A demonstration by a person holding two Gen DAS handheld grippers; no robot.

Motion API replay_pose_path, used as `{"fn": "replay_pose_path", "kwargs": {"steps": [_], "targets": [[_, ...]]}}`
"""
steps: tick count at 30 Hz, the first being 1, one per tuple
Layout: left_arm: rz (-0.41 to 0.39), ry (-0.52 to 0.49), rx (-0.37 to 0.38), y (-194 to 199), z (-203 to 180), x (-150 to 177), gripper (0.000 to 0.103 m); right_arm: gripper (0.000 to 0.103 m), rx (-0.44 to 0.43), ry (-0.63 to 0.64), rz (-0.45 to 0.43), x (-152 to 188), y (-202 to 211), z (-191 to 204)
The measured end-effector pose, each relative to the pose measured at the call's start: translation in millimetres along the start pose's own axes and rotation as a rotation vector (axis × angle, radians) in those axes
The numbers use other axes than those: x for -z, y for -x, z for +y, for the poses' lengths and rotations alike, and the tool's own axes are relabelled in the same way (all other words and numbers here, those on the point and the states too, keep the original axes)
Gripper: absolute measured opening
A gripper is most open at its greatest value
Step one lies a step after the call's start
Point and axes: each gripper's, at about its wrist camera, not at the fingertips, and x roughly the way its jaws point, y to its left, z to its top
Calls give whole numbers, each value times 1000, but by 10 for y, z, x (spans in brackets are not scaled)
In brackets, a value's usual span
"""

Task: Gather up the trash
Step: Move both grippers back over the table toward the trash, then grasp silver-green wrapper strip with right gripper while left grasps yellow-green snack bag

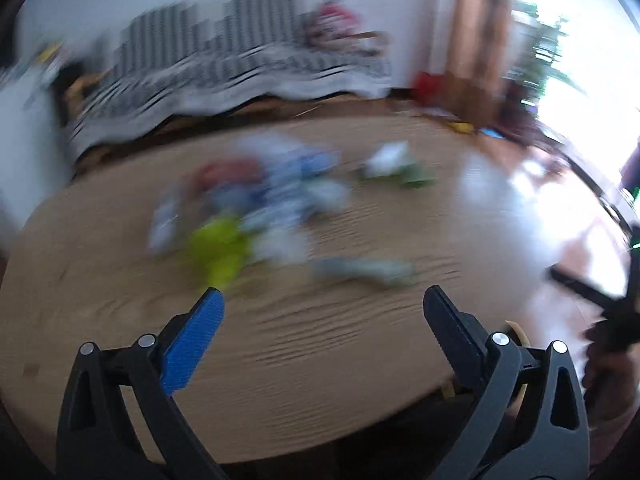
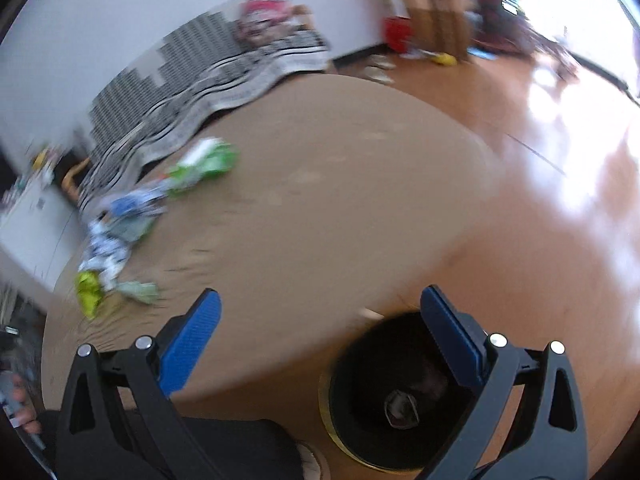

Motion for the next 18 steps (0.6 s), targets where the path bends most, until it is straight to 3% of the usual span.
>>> {"fn": "replay_pose_path", "kwargs": {"steps": [3,9,12,15,18], "targets": [[63,127,5,-132,602,90,97,97,-44,206,46,-142,-108,757],[156,66,-39,-661,918,-103,97,97,-40,626,242,-173,-635,1987],[206,33,-7,-903,933,-135,97,97,-28,745,310,-125,-853,2349],[195,2,-2,-1006,949,-178,97,97,50,846,356,-48,-1111,2563],[201,0,-24,-1130,1025,-249,97,97,26,867,396,4,-1287,2620]]}}
